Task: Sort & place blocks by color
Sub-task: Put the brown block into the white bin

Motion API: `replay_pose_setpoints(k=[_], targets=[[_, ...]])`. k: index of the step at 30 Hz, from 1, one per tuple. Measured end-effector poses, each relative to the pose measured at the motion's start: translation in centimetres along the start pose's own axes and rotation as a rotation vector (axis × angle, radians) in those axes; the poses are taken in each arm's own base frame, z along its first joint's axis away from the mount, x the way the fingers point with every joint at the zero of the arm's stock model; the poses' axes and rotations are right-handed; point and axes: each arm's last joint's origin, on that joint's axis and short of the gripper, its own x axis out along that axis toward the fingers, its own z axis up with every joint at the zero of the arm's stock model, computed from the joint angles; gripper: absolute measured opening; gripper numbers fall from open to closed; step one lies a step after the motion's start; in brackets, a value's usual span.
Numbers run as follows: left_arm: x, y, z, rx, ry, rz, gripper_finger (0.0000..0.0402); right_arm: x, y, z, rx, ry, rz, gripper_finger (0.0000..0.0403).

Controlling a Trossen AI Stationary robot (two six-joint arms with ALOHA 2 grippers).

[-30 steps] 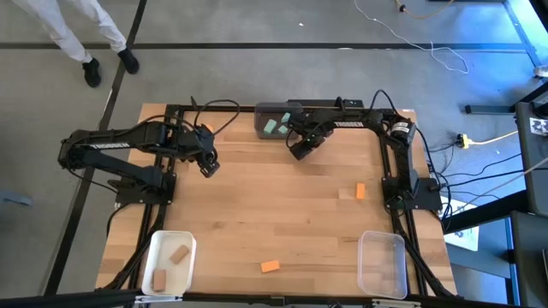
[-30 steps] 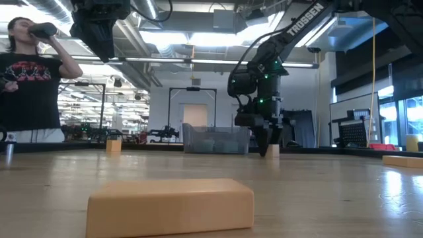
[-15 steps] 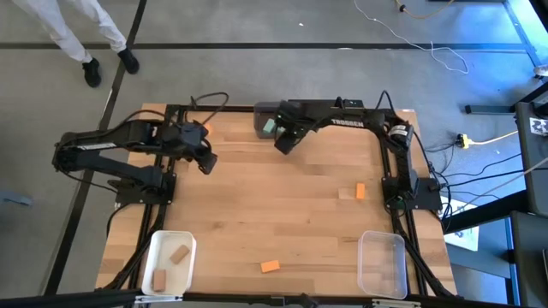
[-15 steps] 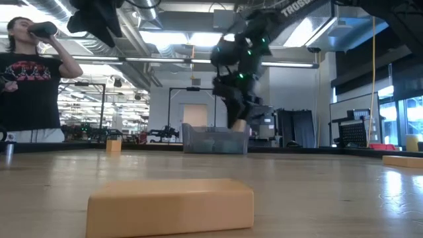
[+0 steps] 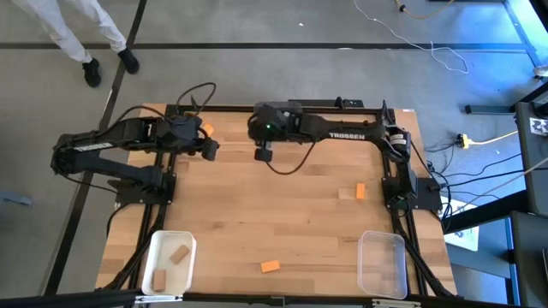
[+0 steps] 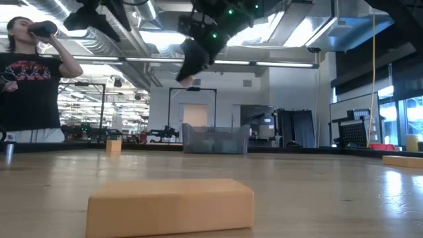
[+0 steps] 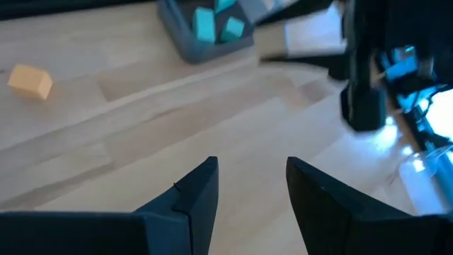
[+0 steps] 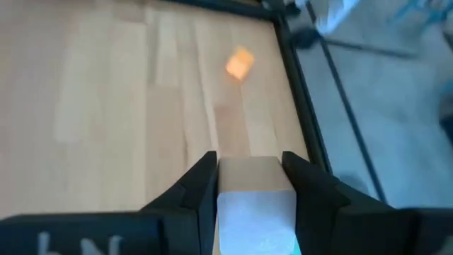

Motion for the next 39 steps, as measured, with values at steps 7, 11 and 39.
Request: replay_pose_setpoints(k=[7, 11, 39], targets=[[0.4, -0.3, 1.0, -0.02, -0.061, -0.034, 0.0158, -0.5, 1.7, 1.6, -0.098, -0.115, -0.007, 0.0128], [1.4, -0.5, 1.1, 0.013, -0.045, 0.0, 0.0158, -0.6, 1.9, 2.1, -0.093, -0.152, -0.022, 0.0128], [-7.7, 4.6, -1.8, 0.226, 0.093, -0.291, 0.0158, -5.9, 10.4, 7.8, 0.102, -0.488, 0.228, 0.0128]])
